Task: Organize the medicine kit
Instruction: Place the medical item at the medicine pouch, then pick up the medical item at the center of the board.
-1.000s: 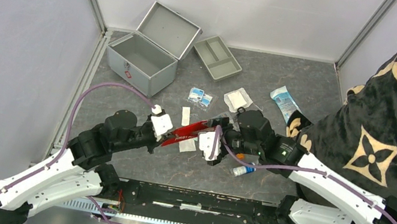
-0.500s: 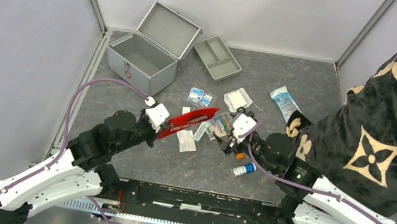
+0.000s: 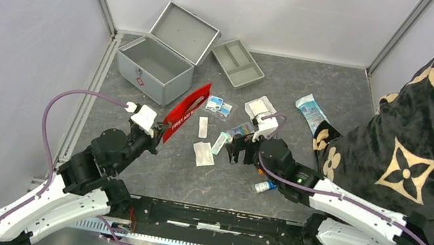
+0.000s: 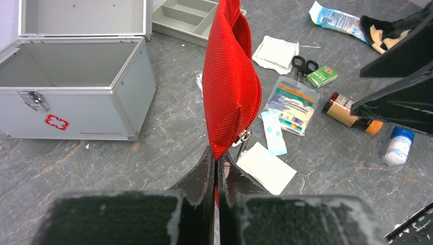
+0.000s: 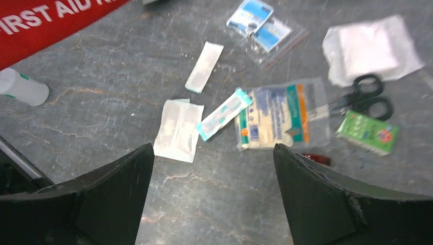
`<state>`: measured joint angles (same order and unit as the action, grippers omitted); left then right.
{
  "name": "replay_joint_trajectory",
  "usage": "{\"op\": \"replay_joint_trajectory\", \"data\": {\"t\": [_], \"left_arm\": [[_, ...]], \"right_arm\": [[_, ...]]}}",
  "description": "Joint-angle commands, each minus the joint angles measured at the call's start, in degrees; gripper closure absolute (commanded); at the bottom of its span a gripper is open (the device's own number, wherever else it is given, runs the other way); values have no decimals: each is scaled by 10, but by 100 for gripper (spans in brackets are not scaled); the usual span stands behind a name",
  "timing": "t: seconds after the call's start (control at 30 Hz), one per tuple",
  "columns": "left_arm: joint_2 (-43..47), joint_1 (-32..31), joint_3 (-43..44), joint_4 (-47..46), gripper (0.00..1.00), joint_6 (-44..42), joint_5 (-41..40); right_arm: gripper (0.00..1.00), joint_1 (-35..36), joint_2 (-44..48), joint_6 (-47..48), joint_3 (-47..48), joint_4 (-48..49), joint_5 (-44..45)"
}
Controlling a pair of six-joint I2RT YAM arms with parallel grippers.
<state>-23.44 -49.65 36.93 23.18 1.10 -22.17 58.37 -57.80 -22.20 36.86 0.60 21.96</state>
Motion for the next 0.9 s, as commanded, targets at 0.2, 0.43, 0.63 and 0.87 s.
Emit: {"op": "replay_joint_trajectory", "data": {"t": [0.2, 0.43, 0.63, 0.87], "left_arm": [[7, -3, -10, -34, 98, 17, -6], [6, -3, -11, -37, 98, 4, 13], [11, -2, -15, -41, 98, -8, 29], [1, -3, -12, -38, 98, -8, 46]], "right_arm": [[47, -9, -103, -277, -72, 168, -17], [50, -12, -181, -377, -97, 260, -13], [50, -20, -258, -425, -82, 297, -27], [50, -38, -310, -473, -75, 319, -24]]}}
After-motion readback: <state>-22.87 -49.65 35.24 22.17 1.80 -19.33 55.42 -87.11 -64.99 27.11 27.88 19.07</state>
